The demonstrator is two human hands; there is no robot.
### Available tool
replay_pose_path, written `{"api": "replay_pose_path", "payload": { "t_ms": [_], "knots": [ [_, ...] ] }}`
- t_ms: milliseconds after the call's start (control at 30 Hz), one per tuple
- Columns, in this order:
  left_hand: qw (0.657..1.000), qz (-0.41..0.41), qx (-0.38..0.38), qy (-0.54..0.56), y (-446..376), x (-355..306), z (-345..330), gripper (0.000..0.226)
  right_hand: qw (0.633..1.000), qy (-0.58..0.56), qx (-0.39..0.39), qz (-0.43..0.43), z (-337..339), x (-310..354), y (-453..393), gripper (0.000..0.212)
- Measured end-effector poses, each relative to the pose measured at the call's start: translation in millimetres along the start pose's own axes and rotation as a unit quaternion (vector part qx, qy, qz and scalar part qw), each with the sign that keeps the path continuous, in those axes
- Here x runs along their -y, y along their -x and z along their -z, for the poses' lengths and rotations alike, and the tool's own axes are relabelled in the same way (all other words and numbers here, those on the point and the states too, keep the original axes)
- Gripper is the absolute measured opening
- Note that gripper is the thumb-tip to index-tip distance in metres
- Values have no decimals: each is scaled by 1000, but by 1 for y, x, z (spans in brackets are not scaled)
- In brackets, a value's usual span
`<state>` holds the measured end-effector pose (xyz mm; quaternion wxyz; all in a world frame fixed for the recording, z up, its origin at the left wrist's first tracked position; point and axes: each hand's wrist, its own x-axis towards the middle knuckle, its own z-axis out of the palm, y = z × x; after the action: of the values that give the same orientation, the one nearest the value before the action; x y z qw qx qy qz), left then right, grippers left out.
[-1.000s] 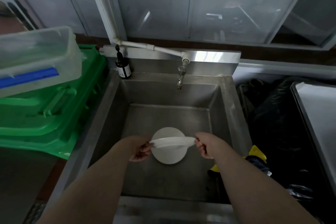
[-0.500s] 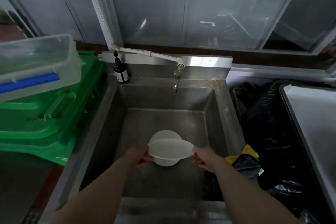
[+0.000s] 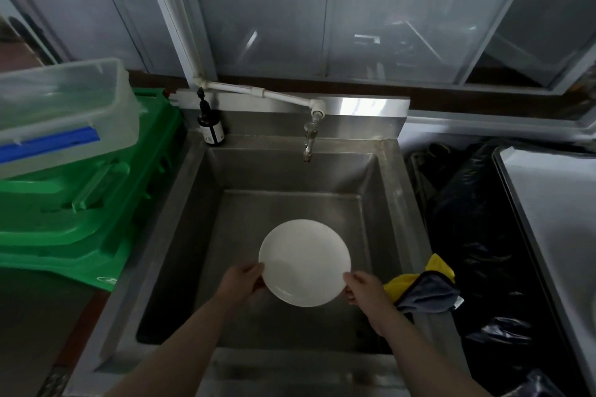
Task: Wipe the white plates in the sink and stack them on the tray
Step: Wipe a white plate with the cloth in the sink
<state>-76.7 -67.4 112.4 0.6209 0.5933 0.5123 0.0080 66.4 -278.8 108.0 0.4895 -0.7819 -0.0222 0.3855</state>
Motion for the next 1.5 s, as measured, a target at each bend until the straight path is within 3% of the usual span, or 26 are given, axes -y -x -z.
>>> {"api": "replay_pose_path", "payload": {
  "t_ms": [200, 433, 600, 767, 867, 933, 1033, 1167, 1233, 1367, 1500],
  "knots": [
    [993, -21, -5, 119, 16, -1, -13, 17, 999, -27, -28, 21, 2, -10, 3, 23],
    [979, 47, 92, 176, 17, 13, -13, 15, 999, 14, -11, 44, 19, -19, 10, 30],
    [968, 39, 129, 211, 32, 8, -10, 24, 998, 36, 10, 42, 24, -20, 8, 27],
    [968, 23, 105, 227, 34, 6, -13, 32, 996, 60, 2, 59, 25, -13, 0, 26],
    [970, 17, 86, 227, 33, 7, -12, 35, 978, 180, -45, 93, 32, -12, -8, 12],
    [971, 14, 74, 225, 31, 9, -9, 35, 924, 359, -71, 109, 36, -12, -13, 16],
    [973, 15, 59, 224, 29, 11, -4, 34, 776, 609, -42, 159, 38, -17, -23, 34],
    [973, 13, 53, 225, 28, 15, 1, 36, 590, 794, 44, 138, 37, -22, -29, 49],
    [973, 9, 51, 224, 29, 16, 5, 35, 524, 842, 74, 104, 37, -29, -36, 46],
    [972, 10, 49, 230, 31, 17, 9, 33, 440, 890, 96, 74, 39, -41, -43, 38],
    [970, 17, 51, 238, 31, 19, 13, 34, 442, 888, 92, 86, 45, -37, -43, 33]
  ]
}}
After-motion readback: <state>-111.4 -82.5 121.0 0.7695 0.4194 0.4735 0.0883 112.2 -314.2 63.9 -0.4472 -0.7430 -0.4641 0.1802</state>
